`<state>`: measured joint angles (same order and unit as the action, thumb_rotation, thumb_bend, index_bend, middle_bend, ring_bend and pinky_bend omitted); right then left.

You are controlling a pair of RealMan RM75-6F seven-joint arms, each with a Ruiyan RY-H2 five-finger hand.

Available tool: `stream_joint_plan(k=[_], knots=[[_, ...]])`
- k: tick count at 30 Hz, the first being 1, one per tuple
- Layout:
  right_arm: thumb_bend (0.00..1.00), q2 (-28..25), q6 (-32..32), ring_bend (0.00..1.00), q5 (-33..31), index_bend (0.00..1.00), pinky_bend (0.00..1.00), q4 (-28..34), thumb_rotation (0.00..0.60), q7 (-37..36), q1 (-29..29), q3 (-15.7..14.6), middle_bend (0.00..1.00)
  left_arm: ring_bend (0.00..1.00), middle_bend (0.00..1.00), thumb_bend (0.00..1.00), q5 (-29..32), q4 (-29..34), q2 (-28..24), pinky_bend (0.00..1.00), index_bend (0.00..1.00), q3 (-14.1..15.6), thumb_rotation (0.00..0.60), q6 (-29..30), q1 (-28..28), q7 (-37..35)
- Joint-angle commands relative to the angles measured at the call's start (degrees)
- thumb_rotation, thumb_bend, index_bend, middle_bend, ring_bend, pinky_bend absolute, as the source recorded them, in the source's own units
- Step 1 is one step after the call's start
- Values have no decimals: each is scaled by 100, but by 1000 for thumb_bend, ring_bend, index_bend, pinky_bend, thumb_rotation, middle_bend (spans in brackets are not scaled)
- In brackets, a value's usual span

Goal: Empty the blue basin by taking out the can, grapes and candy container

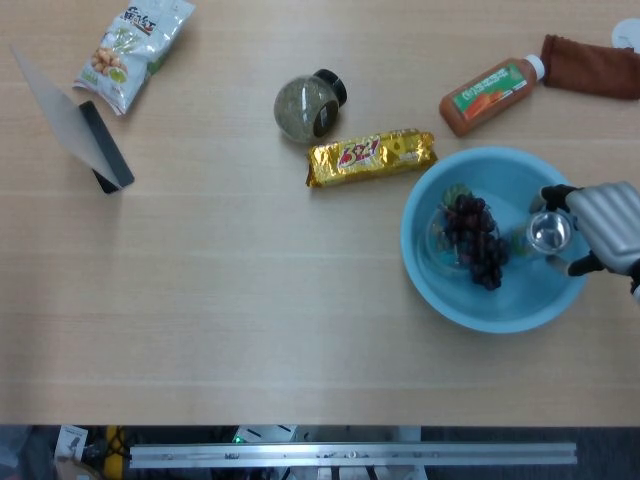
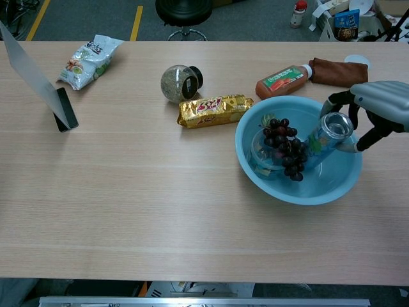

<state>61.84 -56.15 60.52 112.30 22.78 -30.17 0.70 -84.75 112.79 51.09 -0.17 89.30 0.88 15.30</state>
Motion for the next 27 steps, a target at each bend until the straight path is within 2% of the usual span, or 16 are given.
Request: stream_joint_plan(k=[1,8,15,19,27], knots=[[339,-348,3,525,16,557,727,313,600,-240,-26,142,506,207,245,269,1,10,1,170,292,-7,600,-6,-8,16],[339,-1279,-60,526,-6,557,727,843,600,-752,-75,529,506,207,245,269,18,33,14,170,292,-15,600,-66,-42,61],[339,-1893,41,526,-185,557,727,850,600,-1331,-131,865,507,207,245,270,39,49,41,170,292,-28,600,-103,-71,107],[339,-1952,162,526,-425,557,727,582,600,-1460,-220,967,506,207,245,270,61,72,53,170,292,-36,600,-120,-84,142],[338,-1574,555,526,-1006,557,727,-140,600,-1368,-513,962,506,207,245,270,108,123,67,170,292,-59,600,-139,-108,204]])
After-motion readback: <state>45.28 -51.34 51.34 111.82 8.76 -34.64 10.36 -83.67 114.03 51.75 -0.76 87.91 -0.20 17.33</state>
